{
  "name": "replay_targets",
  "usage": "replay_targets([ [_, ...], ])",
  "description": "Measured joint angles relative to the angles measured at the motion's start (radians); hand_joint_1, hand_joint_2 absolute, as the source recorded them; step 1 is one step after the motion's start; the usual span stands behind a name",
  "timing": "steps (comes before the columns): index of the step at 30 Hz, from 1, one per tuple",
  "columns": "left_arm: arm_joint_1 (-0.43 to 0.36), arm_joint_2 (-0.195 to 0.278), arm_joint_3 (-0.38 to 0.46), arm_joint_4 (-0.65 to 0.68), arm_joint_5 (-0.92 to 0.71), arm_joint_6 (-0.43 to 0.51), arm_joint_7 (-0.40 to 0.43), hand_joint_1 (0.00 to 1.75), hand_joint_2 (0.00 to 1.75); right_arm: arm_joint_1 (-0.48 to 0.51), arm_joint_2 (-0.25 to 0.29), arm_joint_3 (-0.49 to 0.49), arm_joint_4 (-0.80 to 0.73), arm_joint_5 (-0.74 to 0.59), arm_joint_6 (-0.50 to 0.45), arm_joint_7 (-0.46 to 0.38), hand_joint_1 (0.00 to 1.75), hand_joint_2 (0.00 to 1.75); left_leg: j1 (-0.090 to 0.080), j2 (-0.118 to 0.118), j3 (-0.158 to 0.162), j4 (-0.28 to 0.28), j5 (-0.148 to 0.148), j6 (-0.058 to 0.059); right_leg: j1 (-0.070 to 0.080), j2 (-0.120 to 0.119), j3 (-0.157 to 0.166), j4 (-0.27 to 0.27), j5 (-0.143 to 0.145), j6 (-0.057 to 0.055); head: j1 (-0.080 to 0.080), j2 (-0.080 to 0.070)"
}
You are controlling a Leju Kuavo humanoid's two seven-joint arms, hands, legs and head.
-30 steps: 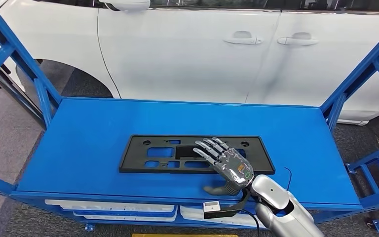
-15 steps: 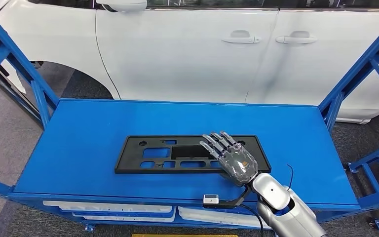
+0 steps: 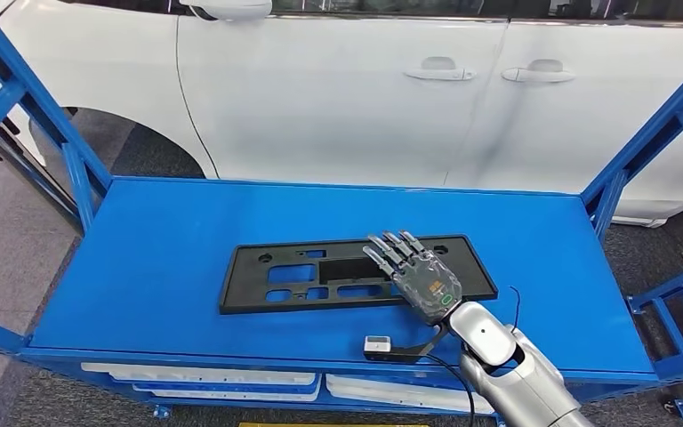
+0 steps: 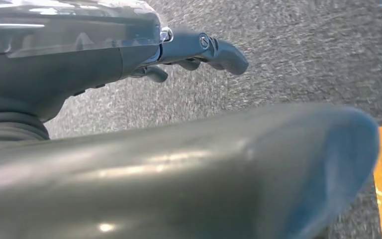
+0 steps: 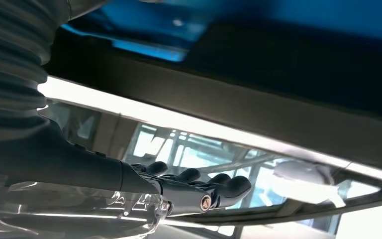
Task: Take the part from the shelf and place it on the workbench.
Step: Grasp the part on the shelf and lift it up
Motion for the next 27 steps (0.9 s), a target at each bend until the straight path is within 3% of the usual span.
replay_targets([
  [2,-0.001,0.000,0.000,0.000,0.001,0.000,-0.001,0.00,0.00,-0.008,0.000,0.003,0.008,0.000,0.012,-0.003,0.00,1.75,0.002,0.001,0.002,-0.006,0.005,0.010,-0.003,-0.001,-0.035,0.079,-0.048,0.009,0.000,0.000],
  [4,-0.001,-0.001,0.000,0.000,0.001,0.000,-0.002,0.00,0.00,-0.016,0.001,0.007,0.018,-0.001,0.022,-0.007,0.00,1.75,0.001,0.001,0.001,-0.007,0.005,0.013,-0.005,-0.001,-0.100,0.214,-0.107,0.014,0.000,0.000],
  [5,0.000,-0.001,0.000,0.000,0.000,0.000,-0.002,0.00,0.00,-0.021,0.001,0.009,0.024,-0.001,0.028,-0.008,0.00,1.75,0.000,0.001,0.001,-0.006,0.004,0.013,-0.005,-0.001,-0.124,0.261,-0.119,0.015,0.000,0.000],
  [6,0.000,0.000,0.000,0.000,0.000,-0.001,-0.002,0.00,0.00,-0.029,0.002,0.012,0.031,0.000,0.034,-0.010,0.00,1.75,-0.001,0.001,0.002,-0.006,0.004,0.013,-0.005,-0.001,-0.131,0.272,-0.110,0.015,0.000,0.000],
  [7,0.000,0.000,0.000,0.000,-0.001,-0.001,-0.002,0.00,0.00,-0.041,0.002,0.017,0.038,0.000,0.041,-0.011,0.00,1.75,-0.002,0.001,0.003,-0.005,0.003,0.013,-0.005,-0.001,-0.117,0.240,-0.083,0.012,0.000,0.000],
  [9,-0.001,-0.001,0.000,0.000,-0.003,-0.002,-0.002,0.00,0.00,-0.073,0.004,0.027,0.059,0.005,0.054,-0.010,0.00,1.75,-0.003,0.001,0.006,-0.004,0.002,0.011,-0.002,-0.001,-0.051,0.099,-0.012,0.000,0.000,0.000],
  [11,-0.002,-0.002,0.000,0.000,-0.004,-0.002,-0.001,0.00,0.00,-0.109,0.009,0.039,0.090,0.010,0.064,-0.009,0.00,1.75,-0.005,0.001,0.004,-0.003,0.002,0.005,0.004,-0.001,-0.007,0.000,0.021,-0.010,0.000,0.000],
  [14,-0.002,-0.003,0.000,0.000,-0.003,-0.002,-0.001,0.00,0.00,-0.166,0.025,0.059,0.152,0.010,0.086,-0.008,0.00,1.75,-0.004,0.001,0.001,-0.004,0.002,-0.012,0.007,-0.001,-0.004,-0.019,0.025,-0.020,0.000,0.000],
  [16,-0.003,-0.004,0.000,0.000,-0.002,-0.001,-0.002,0.00,0.00,-0.208,0.046,0.074,0.200,0.006,0.105,-0.008,0.00,1.75,-0.004,0.002,-0.010,0.026,-0.020,-0.023,0.002,-0.001,0.002,-0.030,0.032,-0.031,0.000,0.000],
  [19,-0.003,-0.004,0.000,0.000,-0.001,0.000,-0.002,0.00,0.00,-0.263,0.082,0.098,0.278,0.000,0.124,0.000,0.00,1.75,-0.001,0.002,-0.087,0.199,-0.108,-0.034,0.001,-0.003,0.005,-0.035,0.034,-0.040,0.000,0.000],
  [20,-0.001,-0.004,0.000,0.000,0.000,0.000,-0.002,0.00,0.00,-0.280,0.096,0.107,0.307,0.000,0.127,0.004,0.00,1.75,0.000,0.002,-0.112,0.252,-0.125,-0.036,0.002,-0.003,0.004,-0.034,0.034,-0.040,0.000,0.000],
  [21,0.000,-0.004,0.000,0.000,0.000,0.000,-0.002,0.00,0.00,-0.296,0.109,0.115,0.334,0.000,0.129,0.007,0.00,1.75,0.001,0.002,-0.123,0.275,-0.124,-0.038,0.002,-0.002,0.004,-0.032,0.033,-0.041,0.000,0.000],
  [22,0.000,-0.004,0.000,0.000,0.001,0.000,-0.002,0.00,0.00,-0.311,0.122,0.124,0.361,0.000,0.130,0.009,0.00,1.75,0.001,0.002,-0.114,0.257,-0.104,-0.039,0.002,-0.001,0.004,-0.030,0.033,-0.040,0.000,0.000],
  [25,-0.002,-0.003,0.000,0.000,0.001,0.000,-0.002,0.00,0.00,-0.355,0.148,0.143,0.427,-0.004,0.133,0.010,0.03,1.75,0.002,0.003,-0.022,0.063,-0.015,-0.034,0.004,0.002,0.004,-0.020,0.027,-0.033,0.000,0.000],
  [27,-0.003,-0.003,0.000,0.000,0.001,-0.001,-0.002,0.00,0.00,-0.379,0.158,0.152,0.465,-0.007,0.129,0.009,0.89,1.75,0.000,0.002,0.006,0.002,-0.001,-0.023,0.008,0.003,0.001,-0.016,0.026,-0.024,0.000,0.000],
])
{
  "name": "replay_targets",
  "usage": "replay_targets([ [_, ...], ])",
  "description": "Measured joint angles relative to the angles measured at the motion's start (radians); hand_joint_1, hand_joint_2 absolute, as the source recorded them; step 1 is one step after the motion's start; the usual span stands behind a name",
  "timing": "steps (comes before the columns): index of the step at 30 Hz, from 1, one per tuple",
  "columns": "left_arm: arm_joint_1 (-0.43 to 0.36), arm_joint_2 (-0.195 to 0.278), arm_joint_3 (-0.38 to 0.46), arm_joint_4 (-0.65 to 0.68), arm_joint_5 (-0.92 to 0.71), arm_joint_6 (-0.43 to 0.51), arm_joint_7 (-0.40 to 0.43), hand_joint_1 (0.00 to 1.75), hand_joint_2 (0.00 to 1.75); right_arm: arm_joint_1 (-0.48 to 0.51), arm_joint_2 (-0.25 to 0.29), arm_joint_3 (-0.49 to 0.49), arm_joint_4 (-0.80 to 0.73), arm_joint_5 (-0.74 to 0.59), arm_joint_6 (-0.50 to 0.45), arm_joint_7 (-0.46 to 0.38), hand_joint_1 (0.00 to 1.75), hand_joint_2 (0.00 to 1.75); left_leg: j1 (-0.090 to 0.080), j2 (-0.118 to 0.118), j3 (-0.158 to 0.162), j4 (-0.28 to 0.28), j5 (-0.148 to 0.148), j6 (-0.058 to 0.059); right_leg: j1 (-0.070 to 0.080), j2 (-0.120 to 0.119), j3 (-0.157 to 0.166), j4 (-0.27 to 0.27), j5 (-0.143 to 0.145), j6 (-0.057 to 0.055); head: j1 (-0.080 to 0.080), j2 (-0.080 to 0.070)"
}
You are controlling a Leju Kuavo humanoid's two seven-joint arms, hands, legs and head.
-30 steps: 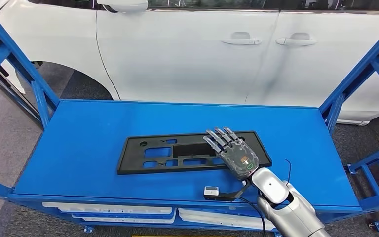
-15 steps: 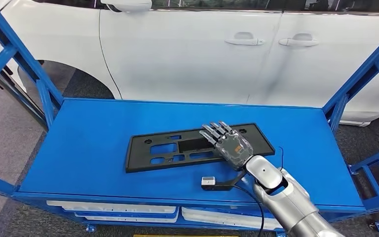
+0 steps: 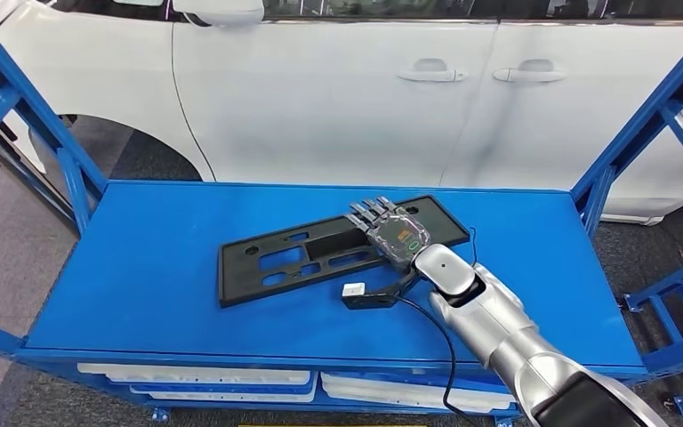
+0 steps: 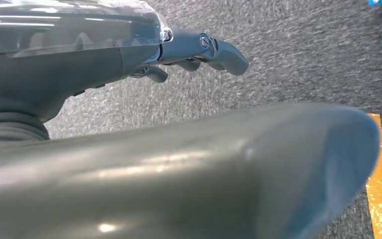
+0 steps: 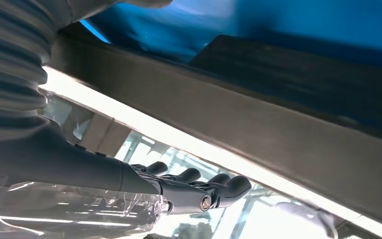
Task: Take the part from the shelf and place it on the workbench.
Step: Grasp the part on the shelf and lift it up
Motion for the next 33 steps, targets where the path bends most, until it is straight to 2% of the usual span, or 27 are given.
replay_targets([
  [2,0.001,0.000,0.000,0.000,0.000,0.000,0.000,0.00,0.00,-0.014,0.005,0.008,0.029,-0.002,-0.006,-0.002,1.73,1.75,0.000,-0.002,-0.001,-0.003,0.005,0.013,0.001,0.000,-0.001,-0.002,0.002,0.011,0.000,0.000],
  [4,0.000,0.001,0.000,0.000,0.000,0.000,0.000,0.00,0.00,-0.020,0.007,0.014,0.052,-0.005,-0.008,-0.005,1.75,1.75,0.002,-0.001,-0.001,-0.010,0.011,0.026,-0.002,0.000,-0.011,0.023,-0.018,0.021,0.000,0.000],
  [5,0.000,0.001,0.000,0.000,0.000,0.000,0.000,0.00,0.00,-0.021,0.007,0.017,0.061,-0.007,-0.008,-0.007,1.75,1.75,0.004,-0.001,-0.001,-0.013,0.015,0.031,-0.003,-0.001,-0.030,0.063,-0.044,0.026,0.000,0.000],
  [7,0.000,0.001,0.000,0.000,0.000,0.000,0.000,0.00,0.00,-0.020,0.007,0.023,0.077,-0.012,-0.011,-0.010,1.75,1.75,0.003,-0.001,-0.006,-0.012,0.017,0.035,-0.006,-0.001,-0.092,0.197,-0.110,0.033,0.000,0.000],
  [8,0.001,0.001,0.000,0.000,0.000,0.000,0.000,0.00,0.00,-0.020,0.008,0.026,0.083,-0.015,-0.014,-0.010,1.75,1.75,0.002,-0.001,-0.009,-0.012,0.017,0.035,-0.007,-0.001,-0.122,0.258,-0.131,0.035,0.000,0.000],
  [9,0.003,0.001,0.000,0.000,0.000,0.000,0.000,0.00,0.00,-0.019,0.008,0.029,0.088,-0.017,-0.018,-0.011,1.75,1.75,0.001,-0.001,-0.010,-0.011,0.017,0.036,-0.008,-0.001,-0.138,0.291,-0.135,0.036,0.000,0.000],
  [10,0.003,0.001,0.000,0.000,0.000,0.000,0.000,0.00,0.00,-0.020,0.009,0.031,0.091,-0.018,-0.021,-0.011,1.75,1.75,0.001,-0.002,-0.009,-0.011,0.017,0.035,-0.007,-0.002,-0.135,0.284,-0.119,0.034,0.000,0.000],
  [11,0.003,0.001,0.001,0.000,0.000,0.001,0.000,0.00,0.00,-0.022,0.009,0.032,0.094,-0.018,-0.023,-0.011,1.75,1.75,0.000,-0.002,-0.007,-0.011,0.016,0.035,-0.007,-0.002,-0.111,0.234,-0.085,0.031,0.000,0.000],
  [13,0.002,0.000,0.001,0.000,0.000,0.001,0.000,0.00,0.00,-0.026,0.010,0.034,0.096,-0.020,-0.024,-0.010,1.74,1.75,-0.003,-0.003,-0.003,-0.010,0.014,0.031,-0.003,-0.002,-0.040,0.086,-0.019,0.018,0.000,0.000],
  [14,0.002,0.000,0.001,0.000,0.000,0.001,0.000,0.00,0.00,-0.028,0.011,0.036,0.096,-0.021,-0.025,-0.010,1.74,1.75,-0.004,-0.003,-0.003,-0.010,0.013,0.028,0.001,-0.002,-0.016,0.031,-0.001,0.012,0.000,0.000],
  [15,0.001,0.000,0.001,0.000,0.000,0.001,0.000,0.00,0.00,-0.029,0.012,0.037,0.097,-0.023,-0.027,-0.009,1.74,1.75,-0.004,-0.003,-0.004,-0.010,0.013,0.023,0.004,-0.003,-0.004,0.002,0.005,0.007,0.000,0.000],
  [17,0.001,-0.001,0.001,0.000,0.000,0.001,0.000,0.00,0.00,-0.031,0.013,0.041,0.098,-0.026,-0.031,-0.008,1.75,1.75,-0.003,-0.002,-0.005,-0.012,0.014,0.012,0.008,-0.003,-0.002,-0.008,0.004,0.000,0.000,0.000],
  [19,0.000,-0.001,0.000,0.000,-0.001,0.001,0.000,0.00,0.00,-0.031,0.016,0.045,0.098,-0.028,-0.038,-0.007,1.75,1.75,-0.002,-0.002,-0.009,0.001,0.002,0.002,0.003,-0.005,0.004,-0.019,0.010,-0.010,0.000,0.000],
  [21,0.001,0.000,0.000,0.000,-0.002,0.002,0.000,0.00,0.00,-0.030,0.018,0.047,0.098,-0.032,-0.044,-0.005,1.75,1.75,-0.001,-0.001,-0.047,0.087,-0.050,-0.005,-0.003,-0.009,0.009,-0.029,0.015,-0.017,0.000,0.000],
  [23,0.002,0.001,0.000,0.000,-0.002,0.002,0.000,0.00,0.00,-0.028,0.019,0.048,0.098,-0.035,-0.051,-0.002,1.75,1.75,0.001,-0.001,-0.110,0.221,-0.110,-0.012,-0.003,-0.010,0.007,-0.028,0.015,-0.020,0.000,0.000],
  [24,0.003,0.001,0.000,0.000,-0.002,0.002,0.000,0.00,0.00,-0.027,0.020,0.049,0.097,-0.035,-0.054,-0.002,1.75,1.75,0.002,-0.001,-0.130,0.264,-0.120,-0.015,-0.003,-0.010,0.006,-0.027,0.014,-0.020,0.000,0.000],
  [25,0.004,0.002,0.000,0.000,-0.002,0.002,0.000,0.00,0.00,-0.027,0.020,0.049,0.097,-0.036,-0.057,-0.001,1.75,1.75,0.003,-0.001,-0.135,0.271,-0.111,-0.017,-0.004,-0.010,0.006,-0.025,0.013,-0.019,0.000,0.000],
  [26,0.004,0.003,0.000,0.000,-0.002,0.002,0.000,0.00,0.00,-0.026,0.020,0.049,0.095,-0.036,-0.060,-0.001,1.74,1.75,0.005,0.000,-0.119,0.237,-0.083,-0.018,-0.005,-0.009,0.006,-0.022,0.012,-0.017,0.000,0.000],
  [27,0.004,0.003,0.000,0.000,-0.002,0.002,0.000,0.00,0.00,-0.026,0.020,0.049,0.092,-0.037,-0.062,0.000,1.74,1.75,0.007,0.000,-0.089,0.171,-0.045,-0.019,-0.005,-0.008,0.006,-0.018,0.008,-0.015,0.000,0.000],
  [29,0.002,0.004,0.000,0.000,-0.002,0.002,0.000,0.00,0.00,-0.027,0.019,0.049,0.080,-0.038,-0.063,0.000,1.73,1.75,0.008,0.000,-0.031,0.047,0.002,-0.016,-0.002,-0.005,0.000,-0.004,0.001,-0.006,0.000,0.000],
  [30,0.002,0.005,0.000,0.000,-0.002,0.003,0.000,0.00,0.00,-0.028,0.019,0.049,0.072,-0.039,-0.064,0.001,1.74,1.75,0.008,0.000,-0.018,0.017,0.008,-0.011,-0.001,-0.003,-0.005,0.001,-0.001,-0.001,0.000,0.000],
  [33,0.003,0.005,0.000,0.000,-0.001,0.004,0.000,0.00,0.00,-0.032,0.014,0.047,0.035,-0.048,-0.062,0.000,1.75,1.75,0.005,-0.001,-0.021,0.005,0.009,0.009,-0.001,-0.002,-0.015,0.006,-0.001,0.014,0.000,0.000],
])
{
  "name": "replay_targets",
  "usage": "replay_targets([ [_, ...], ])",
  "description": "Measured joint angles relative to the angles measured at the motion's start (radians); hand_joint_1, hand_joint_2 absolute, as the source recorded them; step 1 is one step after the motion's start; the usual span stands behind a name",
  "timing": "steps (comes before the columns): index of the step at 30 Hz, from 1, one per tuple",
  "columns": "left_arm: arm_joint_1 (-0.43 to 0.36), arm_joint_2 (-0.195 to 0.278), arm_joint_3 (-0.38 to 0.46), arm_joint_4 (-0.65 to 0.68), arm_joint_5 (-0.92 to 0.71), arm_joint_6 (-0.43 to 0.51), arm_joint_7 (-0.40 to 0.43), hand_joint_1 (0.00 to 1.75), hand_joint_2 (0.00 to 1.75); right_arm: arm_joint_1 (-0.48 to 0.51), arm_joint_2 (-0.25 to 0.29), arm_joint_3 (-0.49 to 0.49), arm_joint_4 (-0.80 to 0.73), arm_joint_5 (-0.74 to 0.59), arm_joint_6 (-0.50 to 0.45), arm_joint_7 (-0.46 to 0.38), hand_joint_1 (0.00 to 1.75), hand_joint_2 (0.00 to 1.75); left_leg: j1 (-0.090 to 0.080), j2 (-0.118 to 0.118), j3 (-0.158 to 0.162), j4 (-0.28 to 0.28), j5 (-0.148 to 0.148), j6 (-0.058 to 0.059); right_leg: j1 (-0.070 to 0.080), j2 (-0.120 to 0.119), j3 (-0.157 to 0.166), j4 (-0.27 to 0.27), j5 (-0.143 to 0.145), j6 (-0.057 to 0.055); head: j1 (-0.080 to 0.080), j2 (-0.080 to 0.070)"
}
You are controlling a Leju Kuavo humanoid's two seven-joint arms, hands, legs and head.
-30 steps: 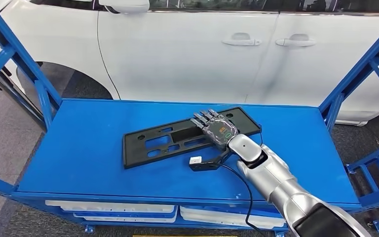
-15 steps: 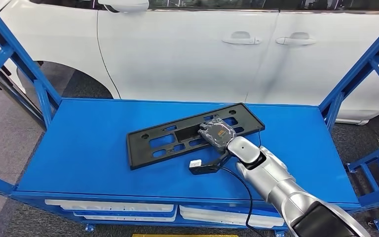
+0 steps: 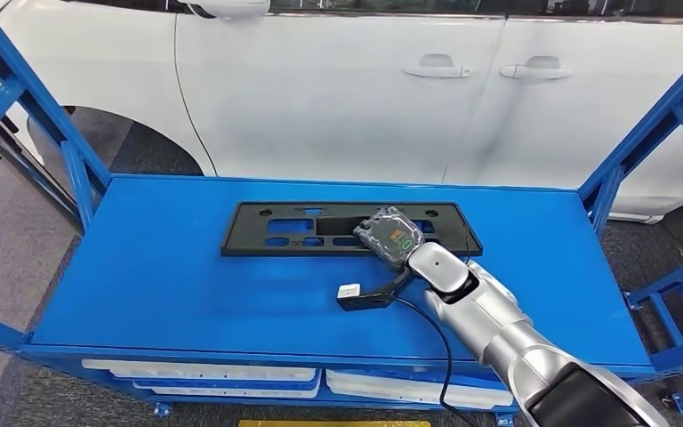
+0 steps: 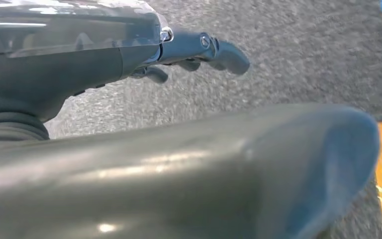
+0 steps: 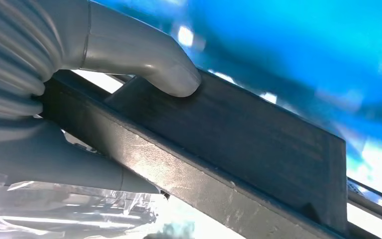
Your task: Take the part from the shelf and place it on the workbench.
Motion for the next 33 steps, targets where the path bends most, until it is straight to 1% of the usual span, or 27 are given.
replay_targets([
  [1,0.000,0.000,0.000,0.000,0.000,0.000,0.000,0.00,0.00,-0.002,-0.004,-0.002,-0.019,-0.006,0.004,-0.001,1.74,1.75,0.000,0.000,0.000,-0.003,0.003,0.007,-0.002,0.000,-0.005,0.010,-0.009,0.005,0.000,0.000],
  [2,-0.001,0.001,0.000,0.000,0.001,0.001,-0.001,0.00,0.00,-0.007,-0.009,-0.004,-0.040,-0.014,0.008,-0.003,1.73,1.75,0.001,0.000,0.000,-0.006,0.005,0.012,-0.004,-0.001,-0.017,0.038,-0.028,0.010,0.000,0.000],
  [3,-0.001,0.001,0.000,0.000,0.001,0.001,-0.001,0.00,0.00,-0.013,-0.014,-0.007,-0.061,-0.024,0.014,-0.006,1.73,1.75,0.003,0.000,0.000,-0.007,0.007,0.016,-0.005,-0.001,-0.039,0.087,-0.056,0.014,0.000,0.000],
  [5,-0.001,0.001,0.000,0.000,0.000,0.001,-0.002,0.00,0.00,-0.025,-0.021,-0.013,-0.102,-0.042,0.027,-0.012,1.73,1.75,0.002,0.001,-0.001,-0.007,0.007,0.020,-0.006,-0.001,-0.103,0.223,-0.117,0.020,0.000,0.000],
  [6,-0.001,0.001,0.000,0.000,0.000,0.000,-0.002,0.00,0.00,-0.030,-0.026,-0.017,-0.123,-0.051,0.035,-0.015,1.73,1.75,0.002,0.001,-0.001,-0.007,0.006,0.020,-0.007,-0.002,-0.129,0.275,-0.130,0.022,0.000,0.000],
  [7,-0.001,0.001,0.000,0.000,0.000,0.000,-0.002,0.00,0.00,-0.034,-0.030,-0.021,-0.147,-0.058,0.043,-0.018,1.73,1.75,0.002,0.000,0.000,-0.006,0.005,0.021,-0.007,-0.002,-0.139,0.293,-0.124,0.022,0.000,0.000],
  [8,-0.001,0.001,0.000,0.000,0.000,0.000,-0.002,0.00,0.00,-0.038,-0.035,-0.026,-0.172,-0.065,0.052,-0.021,1.72,1.75,0.002,-0.001,0.001,-0.005,0.004,0.021,-0.008,-0.002,-0.130,0.267,-0.099,0.020,0.000,0.000],
  [10,-0.001,0.001,0.000,0.000,-0.001,0.000,-0.003,0.00,0.00,-0.052,-0.044,-0.038,-0.222,-0.079,0.068,-0.027,1.71,1.75,0.001,-0.004,0.003,-0.004,0.001,0.018,-0.007,-0.002,-0.073,0.134,-0.025,0.011,0.000,0.000],
  [11,-0.001,0.001,0.000,0.000,-0.002,0.000,-0.004,0.00,0.00,-0.062,-0.049,-0.045,-0.246,-0.087,0.079,-0.031,1.71,1.75,0.000,-0.004,0.002,-0.002,-0.001,0.015,-0.004,-0.002,-0.045,0.069,0.000,0.006,0.000,0.000],
  [12,-0.002,0.001,0.000,0.000,-0.002,-0.001,-0.006,0.00,0.00,-0.072,-0.052,-0.050,-0.268,-0.095,0.090,-0.036,1.71,1.75,-0.001,-0.004,0.000,-0.001,-0.002,0.011,-0.001,-0.001,-0.029,0.027,0.012,0.001,0.000,0.000],
  [13,-0.002,0.001,0.000,0.000,-0.003,-0.002,-0.009,0.00,0.00,-0.082,-0.056,-0.055,-0.288,-0.107,0.103,-0.044,1.71,1.75,-0.002,-0.003,-0.002,-0.001,-0.002,0.006,0.002,0.000,-0.022,0.008,0.013,-0.002,0.000,0.000],
  [14,-0.002,0.001,0.000,0.000,-0.005,-0.003,-0.013,0.00,0.00,-0.090,-0.059,-0.058,-0.306,-0.125,0.116,-0.055,1.72,1.75,-0.003,-0.003,-0.004,-0.001,-0.001,0.001,0.005,0.000,-0.023,0.004,0.012,-0.006,0.000,0.000],
  [16,-0.002,0.000,-0.001,0.000,-0.008,-0.004,-0.021,0.00,0.00,-0.103,-0.067,-0.069,-0.342,-0.189,0.151,-0.085,1.73,1.75,-0.003,-0.002,-0.006,0.002,-0.008,-0.010,0.000,0.000,-0.020,-0.002,0.014,-0.015,0.000,0.000],
  [17,-0.002,0.000,-0.002,0.000,-0.010,-0.005,-0.024,0.00,0.00,-0.110,-0.071,-0.078,-0.361,-0.238,0.173,-0.103,1.74,1.75,-0.003,-0.001,-0.014,0.022,-0.021,-0.015,-0.003,-0.001,-0.017,-0.007,0.016,-0.020,0.000,0.000],
  [18,-0.002,0.001,-0.002,0.000,-0.011,-0.005,-0.026,0.00,0.00,-0.116,-0.074,-0.088,-0.381,-0.294,0.196,-0.120,1.74,1.75,-0.002,0.000,-0.032,0.063,-0.046,-0.019,-0.006,-0.002,-0.014,-0.010,0.017,-0.026,0.000,0.000],
  [20,-0.003,0.001,-0.002,0.000,-0.012,-0.006,-0.028,0.00,0.87,-0.125,-0.080,-0.108,-0.422,-0.409,0.239,-0.152,1.74,1.75,-0.001,0.001,-0.092,0.195,-0.107,-0.026,-0.004,-0.002,-0.013,-0.011,0.016,-0.032,0.000,0.000],
  [21,-0.003,0.001,-0.003,0.000,-0.013,-0.005,-0.028,0.00,1.31,-0.127,-0.083,-0.117,-0.441,-0.459,0.258,-0.165,1.74,1.75,0.000,0.001,-0.121,0.254,-0.127,-0.028,-0.003,-0.002,-0.012,-0.010,0.015,-0.033,0.000,0.000],
  [22,-0.003,0.001,-0.003,0.000,-0.013,-0.005,-0.029,0.00,1.75,-0.127,-0.086,-0.126,-0.460,-0.508,0.278,-0.175,1.73,1.75,0.000,0.001,-0.137,0.283,-0.128,-0.029,-0.003,-0.002,-0.011,-0.009,0.014,-0.033,0.000,0.000],
  [23,-0.003,0.001,-0.003,0.000,-0.013,-0.004,-0.030,0.00,1.75,-0.127,-0.089,-0.136,-0.478,-0.554,0.296,-0.184,1.73,1.75,0.000,0.001,-0.135,0.274,-0.109,-0.029,-0.003,-0.002,-0.010,-0.008,0.012,-0.033,0.000,0.000],
  [24,-0.003,0.001,-0.003,0.000,-0.013,-0.003,-0.031,0.00,1.75,-0.128,-0.092,-0.148,-0.497,-0.601,0.315,-0.191,1.73,1.75,0.000,0.001,-0.114,0.224,-0.074,-0.027,-0.003,-0.001,-0.009,-0.005,0.009,-0.031,0.000,0.000],
  [25,-0.003,0.001,-0.003,0.000,-0.013,-0.002,-0.032,0.00,1.75,-0.129,-0.094,-0.160,-0.515,-0.648,0.334,-0.197,1.73,1.75,0.000,0.001,-0.085,0.155,-0.035,-0.025,-0.003,-0.001,-0.008,-0.001,0.006,-0.029,0.000,0.000],
  [26,-0.004,0.001,-0.003,0.000,-0.012,-0.001,-0.033,0.00,1.75,-0.132,-0.095,-0.173,-0.532,-0.695,0.352,-0.202,1.73,1.75,-0.001,0.001,-0.056,0.092,-0.009,-0.022,-0.001,0.000,-0.009,0.004,0.002,-0.025,0.000,0.000],
  [27,-0.004,0.001,-0.003,0.000,-0.011,0.001,-0.033,0.00,1.75,-0.135,-0.096,-0.185,-0.547,-0.742,0.373,-0.206,1.73,1.75,-0.002,0.001,-0.035,0.045,0.005,-0.018,0.001,0.001,-0.012,0.009,0.000,-0.021,0.000,0.000],
  [28,-0.005,0.001,-0.003,0.000,-0.010,0.003,-0.034,0.00,1.75,-0.139,-0.096,-0.196,-0.560,-0.795,0.397,-0.208,1.74,1.75,-0.003,0.000,-0.026,0.023,0.007,-0.013,0.003,0.002,-0.015,0.012,-0.001,-0.017,0.000,0.000],
  [31,-0.005,0.001,-0.002,0.000,-0.006,0.008,-0.040,0.00,1.75,-0.148,-0.096,-0.227,-0.596,-0.953,0.467,-0.209,1.74,1.75,-0.002,-0.002,-0.022,0.010,0.006,0.004,0.003,0.002,-0.020,0.014,-0.003,-0.003,0.000,0.000],
  [32,-0.005,0.001,-0.002,0.000,-0.004,0.009,-0.044,0.00,1.75,-0.151,-0.096,-0.238,-0.606,-1.000,0.487,-0.209,1.74,1.75,-0.001,-0.002,-0.020,0.005,0.009,0.010,0.002,0.002,-0.025,0.029,-0.015,0.003,0.000,0.000],
  [33,-0.006,0.001,-0.002,0.000,-0.003,0.009,-0.049,0.00,1.75,-0.155,-0.097,-0.249,-0.615,-1.046,0.509,-0.207,1.74,1.75,0.001,-0.002,-0.018,0.001,0.011,0.014,0.000,0.002,-0.039,0.062,-0.036,0.007,0.000,0.000],
])
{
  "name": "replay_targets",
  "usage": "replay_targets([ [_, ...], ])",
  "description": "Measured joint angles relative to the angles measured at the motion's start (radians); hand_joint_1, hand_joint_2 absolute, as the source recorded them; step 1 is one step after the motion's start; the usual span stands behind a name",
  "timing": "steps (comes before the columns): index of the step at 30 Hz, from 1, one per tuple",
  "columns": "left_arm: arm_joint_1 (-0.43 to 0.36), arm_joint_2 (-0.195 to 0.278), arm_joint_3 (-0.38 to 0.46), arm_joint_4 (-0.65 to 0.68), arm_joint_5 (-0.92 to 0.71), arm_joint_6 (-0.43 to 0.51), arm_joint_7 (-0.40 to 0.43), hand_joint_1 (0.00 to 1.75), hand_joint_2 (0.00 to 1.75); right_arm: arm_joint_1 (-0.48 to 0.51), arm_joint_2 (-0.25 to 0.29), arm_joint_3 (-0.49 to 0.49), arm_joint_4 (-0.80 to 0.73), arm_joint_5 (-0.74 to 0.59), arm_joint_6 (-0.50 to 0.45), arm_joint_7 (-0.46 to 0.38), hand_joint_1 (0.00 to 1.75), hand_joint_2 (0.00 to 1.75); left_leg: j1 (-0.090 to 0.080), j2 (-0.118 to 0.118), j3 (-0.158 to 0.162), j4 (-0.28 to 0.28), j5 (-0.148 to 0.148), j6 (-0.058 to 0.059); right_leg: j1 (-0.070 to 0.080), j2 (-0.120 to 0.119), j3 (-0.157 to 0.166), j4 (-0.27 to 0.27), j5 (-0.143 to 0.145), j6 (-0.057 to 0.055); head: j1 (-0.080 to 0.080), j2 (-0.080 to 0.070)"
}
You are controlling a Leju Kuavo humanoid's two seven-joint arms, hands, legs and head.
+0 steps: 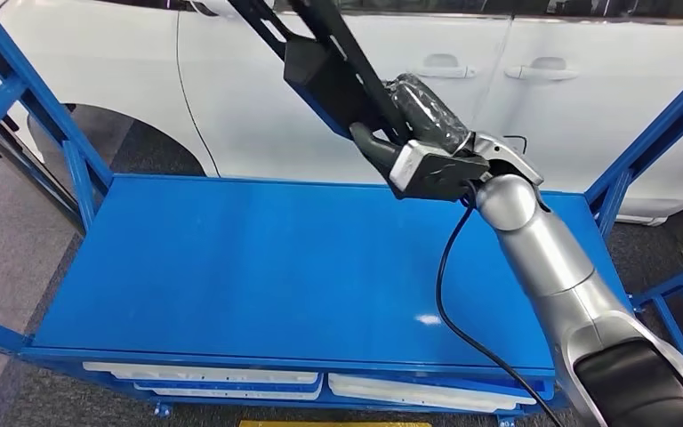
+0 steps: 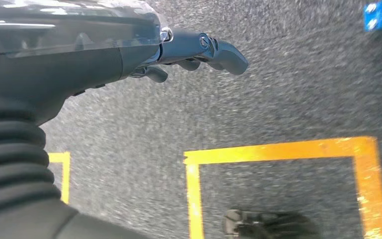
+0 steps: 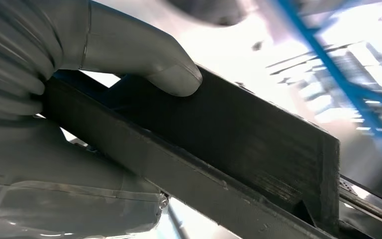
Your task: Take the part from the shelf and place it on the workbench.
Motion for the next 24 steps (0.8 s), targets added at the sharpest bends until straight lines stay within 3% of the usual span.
replay_targets([
  [3,-0.003,0.000,0.000,0.000,0.004,0.002,-0.008,0.00,1.75,0.002,0.000,-0.021,-0.019,-0.165,0.078,0.021,1.74,1.75,0.001,0.001,0.002,-0.002,0.001,0.005,-0.005,-0.001,-0.088,0.190,-0.086,0.013,0.000,0.000],
  [4,-0.003,0.000,0.000,0.000,0.005,0.003,-0.009,0.00,1.75,0.009,0.000,-0.024,-0.024,-0.227,0.106,0.033,1.73,1.75,0.001,0.001,0.002,-0.002,0.001,0.005,-0.007,-0.001,-0.108,0.229,-0.093,0.015,0.000,0.000],
  [5,-0.002,0.000,0.000,0.000,0.006,0.005,-0.010,0.00,1.75,0.017,0.000,-0.026,-0.031,-0.283,0.129,0.044,1.72,1.75,0.001,0.000,0.003,-0.002,0.000,0.005,-0.008,-0.001,-0.108,0.228,-0.079,0.016,0.000,0.000],
  [6,-0.002,0.000,0.000,0.000,0.007,0.006,-0.010,0.00,1.75,0.027,-0.001,-0.027,-0.039,-0.335,0.149,0.053,1.72,1.75,0.001,0.000,0.005,-0.002,0.000,0.005,-0.008,-0.001,-0.089,0.186,-0.050,0.014,0.000,0.000],
  [8,-0.002,-0.001,0.000,0.000,0.010,0.009,-0.012,0.00,1.75,0.052,-0.003,-0.027,-0.062,-0.424,0.182,0.063,1.72,1.75,-0.001,-0.002,0.008,-0.002,-0.002,0.001,-0.007,-0.001,-0.017,0.039,0.016,0.006,0.000,0.000],
  [10,-0.002,-0.002,0.000,0.000,0.014,0.012,-0.016,0.00,1.75,0.089,-0.006,-0.027,-0.089,-0.494,0.208,0.068,1.71,1.75,-0.002,-0.002,0.008,-0.001,-0.005,-0.007,0.000,-0.001,0.026,-0.052,0.042,-0.003,0.000,0.000],
  [14,0.002,-0.004,0.002,0.000,0.021,0.016,-0.022,0.00,1.75,0.182,-0.022,-0.017,-0.149,-0.570,0.235,0.078,1.71,1.75,-0.001,-0.001,0.005,0.009,-0.018,-0.028,0.000,-0.002,0.033,-0.069,0.043,-0.025,0.000,0.000],
  [16,0.003,-0.005,0.002,0.000,0.022,0.017,-0.022,0.00,1.75,0.209,-0.027,-0.011,-0.173,-0.578,0.234,0.080,1.73,1.75,0.000,0.001,-0.029,0.089,-0.068,-0.035,-0.005,-0.004,0.037,-0.076,0.046,-0.036,0.000,0.000],
  [18,0.004,-0.005,0.002,0.000,0.022,0.017,-0.023,0.00,1.75,0.227,-0.029,-0.006,-0.186,-0.582,0.234,0.081,1.73,1.75,0.000,0.002,-0.090,0.223,-0.130,-0.041,-0.004,-0.003,0.038,-0.075,0.045,-0.040,0.000,0.000],
  [19,0.005,-0.004,0.002,0.000,0.022,0.017,-0.023,0.00,1.75,0.235,-0.031,-0.003,-0.190,-0.588,0.235,0.084,1.73,1.75,0.001,0.002,-0.112,0.269,-0.142,-0.042,-0.003,-0.003,0.038,-0.075,0.044,-0.040,0.000,0.000],
  [20,0.005,-0.004,0.003,0.000,0.023,0.017,-0.023,0.00,1.75,0.244,-0.033,-0.001,-0.195,-0.596,0.238,0.087,1.72,1.75,0.001,0.002,-0.118,0.281,-0.135,-0.043,-0.003,-0.003,0.039,-0.074,0.043,-0.040,0.000,0.000],
  [21,0.006,-0.004,0.003,0.000,0.024,0.017,-0.024,0.00,1.75,0.259,-0.035,0.000,-0.204,-0.606,0.243,0.090,1.72,1.75,0.001,0.002,-0.104,0.250,-0.109,-0.042,-0.003,-0.003,0.041,-0.073,0.041,-0.039,0.000,0.000],
  [24,0.006,-0.004,0.003,0.000,0.025,0.017,-0.029,0.00,1.75,0.340,-0.041,0.005,-0.259,-0.614,0.261,0.078,1.71,1.75,-0.001,0.001,-0.005,0.052,-0.023,-0.032,0.000,-0.004,0.048,-0.067,0.031,-0.030,0.000,0.000],
])
